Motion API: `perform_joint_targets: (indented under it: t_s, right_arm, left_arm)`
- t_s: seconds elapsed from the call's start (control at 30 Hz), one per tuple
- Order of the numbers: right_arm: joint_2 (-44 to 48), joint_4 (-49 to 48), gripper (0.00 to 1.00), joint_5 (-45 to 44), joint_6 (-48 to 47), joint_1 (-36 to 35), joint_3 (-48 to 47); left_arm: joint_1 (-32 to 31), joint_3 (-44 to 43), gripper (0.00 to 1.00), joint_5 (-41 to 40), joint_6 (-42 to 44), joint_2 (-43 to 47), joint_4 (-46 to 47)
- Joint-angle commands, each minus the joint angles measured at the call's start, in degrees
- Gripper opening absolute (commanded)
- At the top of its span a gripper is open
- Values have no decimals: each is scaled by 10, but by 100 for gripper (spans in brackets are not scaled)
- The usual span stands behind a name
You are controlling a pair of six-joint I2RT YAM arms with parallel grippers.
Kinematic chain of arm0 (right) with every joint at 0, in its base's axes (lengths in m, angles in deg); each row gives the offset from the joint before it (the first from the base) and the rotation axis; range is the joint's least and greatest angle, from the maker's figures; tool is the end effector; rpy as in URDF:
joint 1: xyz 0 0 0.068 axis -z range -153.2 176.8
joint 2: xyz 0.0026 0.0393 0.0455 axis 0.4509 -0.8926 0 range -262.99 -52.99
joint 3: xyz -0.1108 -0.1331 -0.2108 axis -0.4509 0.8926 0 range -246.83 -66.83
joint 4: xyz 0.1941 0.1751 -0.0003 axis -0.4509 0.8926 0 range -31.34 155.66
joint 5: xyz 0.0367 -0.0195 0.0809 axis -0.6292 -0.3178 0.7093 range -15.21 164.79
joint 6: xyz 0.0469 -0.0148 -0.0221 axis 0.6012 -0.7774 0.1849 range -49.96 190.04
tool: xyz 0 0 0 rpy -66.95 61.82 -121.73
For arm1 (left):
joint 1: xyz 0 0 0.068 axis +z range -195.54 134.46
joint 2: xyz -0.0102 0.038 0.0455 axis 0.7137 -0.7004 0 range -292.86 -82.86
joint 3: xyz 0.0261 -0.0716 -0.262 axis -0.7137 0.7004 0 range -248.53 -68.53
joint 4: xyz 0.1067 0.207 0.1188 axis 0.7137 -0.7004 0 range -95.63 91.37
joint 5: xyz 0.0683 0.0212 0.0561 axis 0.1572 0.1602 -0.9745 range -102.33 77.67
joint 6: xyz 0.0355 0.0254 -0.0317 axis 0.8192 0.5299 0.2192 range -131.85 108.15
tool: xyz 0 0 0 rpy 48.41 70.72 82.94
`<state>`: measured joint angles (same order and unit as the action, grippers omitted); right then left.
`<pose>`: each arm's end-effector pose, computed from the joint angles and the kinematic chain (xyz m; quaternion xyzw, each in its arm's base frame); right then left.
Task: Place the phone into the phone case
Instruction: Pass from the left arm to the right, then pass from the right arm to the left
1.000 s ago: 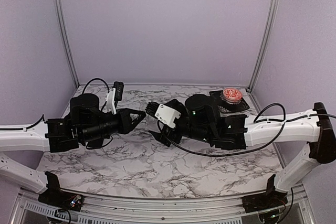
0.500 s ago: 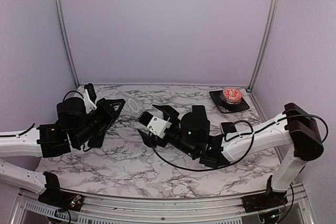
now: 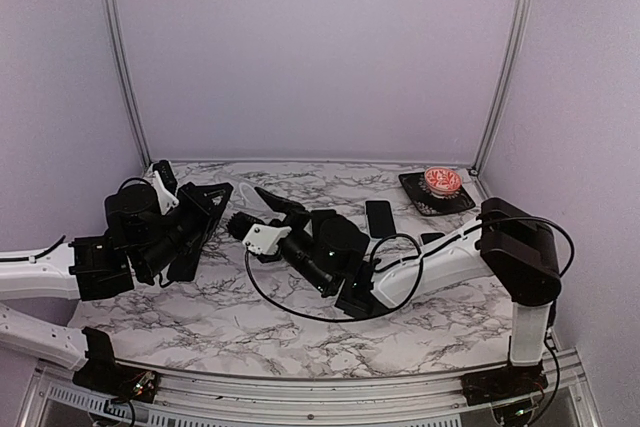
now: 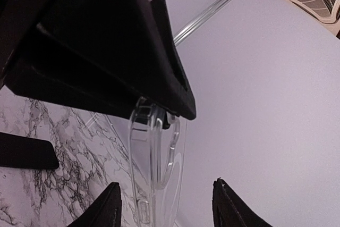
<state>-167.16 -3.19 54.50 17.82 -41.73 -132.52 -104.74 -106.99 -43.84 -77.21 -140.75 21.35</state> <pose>0.1726 0.4049 0.2356 -0.4622 0.4218 0.0014 0.7800 0.1363 -0.1922 0.3133 -0.2291 0.6659 -0.5165 0.4872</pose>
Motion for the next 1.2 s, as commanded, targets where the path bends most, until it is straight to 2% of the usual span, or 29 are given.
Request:
perform_joint_targets:
  t_s: [0.0, 0.13, 0.17, 0.23, 0.3, 0.33, 0.37, 0.4, 0.47, 0.5, 0.53, 0.67, 0.77, 0.87, 1.03, 1.17]
  right_arm:
    - [-23, -42, 52, -17, -16, 15, -33]
    - [-24, -27, 44, -5, -11, 27, -53]
    - [-25, -26, 40, -6, -12, 27, -57]
    - [-22, -23, 22, -14, -9, 27, -61]
    - [-13, -11, 0, -23, 8, 26, -61]
    - [-7, 0, 0, -30, 21, 25, -62]
    - [2, 14, 0, -33, 37, 25, -62]
    - [13, 34, 0, -35, 52, 25, -62]
    - [37, 87, 0, -42, 95, 26, -64]
    - [53, 117, 0, -44, 120, 27, -64]
    - [71, 151, 0, -41, 150, 29, -65]
    - [158, 366, 0, 61, 288, 58, -88]
    - [208, 471, 0, 122, 362, 77, -99]
    - [253, 524, 0, 153, 407, 87, -93]
    - [307, 567, 0, 226, 483, 115, -83]
    - [326, 586, 0, 291, 536, 144, -82]
  left_arm:
    - [2, -5, 0, -3, -5, 10, 25]
    - [1, -7, 0, 12, -11, 6, 28]
    - [1, -9, 0, 17, -12, 3, 29]
    - [1, -11, 0, 24, -13, -1, 29]
    - [1, -11, 0, 26, -11, -2, 29]
    - [1, -10, 2, 26, -9, -1, 29]
    - [1, -12, 19, 27, 1, -3, 29]
    - [1, -16, 45, 28, 21, -4, 29]
    - [1, -23, 86, 25, 88, -2, 28]
    - [1, -23, 94, 19, 124, 4, 28]
    - [1, -18, 98, 9, 160, 14, 27]
    - [1, 18, 99, -39, 280, 83, 27]
    - [1, 31, 99, -38, 393, 115, 19]
    - [1, 21, 99, -22, 450, 112, -22]
    - [-6, -17, 99, 49, 491, 56, -67]
    - [-16, -32, 99, 143, 515, 23, -69]
